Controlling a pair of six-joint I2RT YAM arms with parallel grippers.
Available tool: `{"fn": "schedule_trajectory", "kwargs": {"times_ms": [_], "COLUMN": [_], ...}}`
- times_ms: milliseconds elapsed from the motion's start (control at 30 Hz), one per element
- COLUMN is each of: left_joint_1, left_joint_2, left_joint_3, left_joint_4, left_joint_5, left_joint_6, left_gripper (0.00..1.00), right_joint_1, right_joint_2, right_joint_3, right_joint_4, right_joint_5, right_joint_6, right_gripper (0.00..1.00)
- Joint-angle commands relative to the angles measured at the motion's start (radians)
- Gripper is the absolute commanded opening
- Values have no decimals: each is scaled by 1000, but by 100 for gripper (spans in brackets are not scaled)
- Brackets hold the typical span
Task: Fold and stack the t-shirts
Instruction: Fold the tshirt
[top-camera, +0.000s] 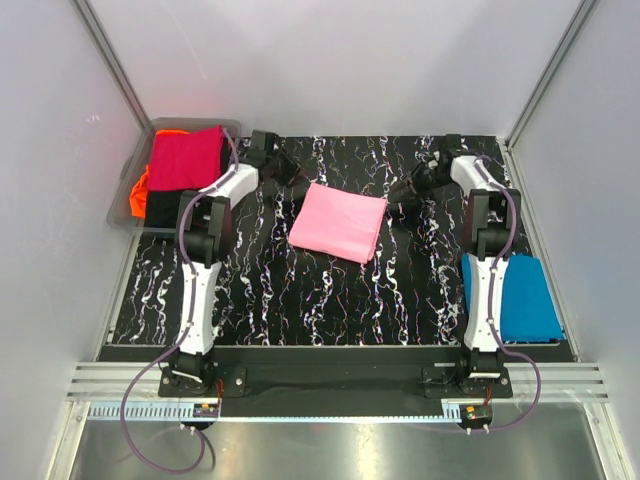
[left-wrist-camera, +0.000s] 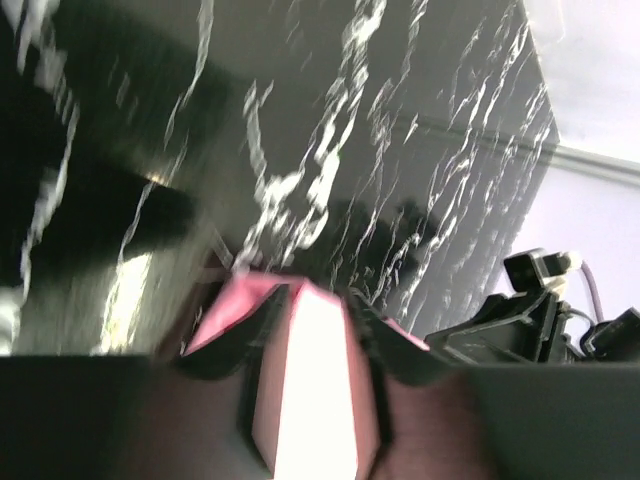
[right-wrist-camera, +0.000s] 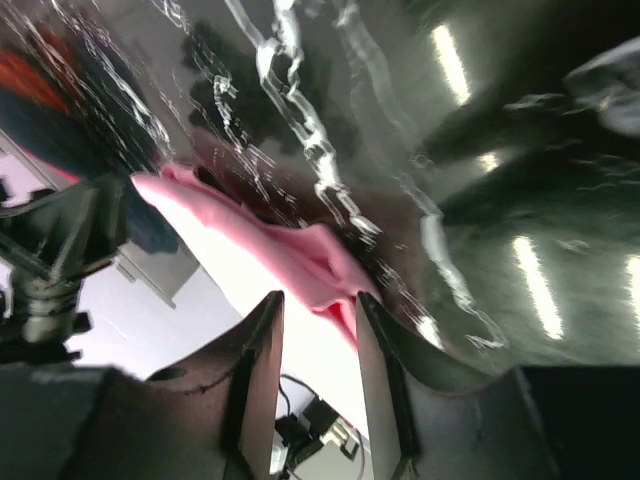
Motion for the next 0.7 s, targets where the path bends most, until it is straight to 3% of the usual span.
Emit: {"fn": "schedule_trajectory", "kwargs": {"times_ms": [0,67,167,233,333,467,500,600,667], "left_joint_1": [12,17,17,6,-14,-35,-37,-40,-49], "left_joint_2": [-13,-67,-200,-286,-352,-418,-418,-398,-409], "left_joint_3": [237,230,131,17,-162,-346,-409,-466,-494], "left_joint_4": [-130,-159,-156,-94,47,221,338,422,433], "left_joint_5": [-15,-23,-22,62,180,242,257,305,320], "left_joint_6": [203,233,271,273,250,223,178,129,139], "left_gripper": [36,47,47,44,37,33,32,28,27], "right_joint_1": [-72,-73,-69,-55,-21,22,31,65,80], "right_joint_2": [4,-2,-65,-141,-235,-301,-296,-242,-206], "right_joint_3": [143,206,191,122,-27,-229,-281,-332,-349], "right_joint_4": [-110,-233,-255,-241,-123,207,261,453,562], "right_joint_5": [8,66,66,65,4,-90,-102,-161,-190], "right_joint_6": [-107,-198,-235,-240,-214,-44,-14,105,176], "right_gripper": [42,44,44,45,44,39,36,17,14]}}
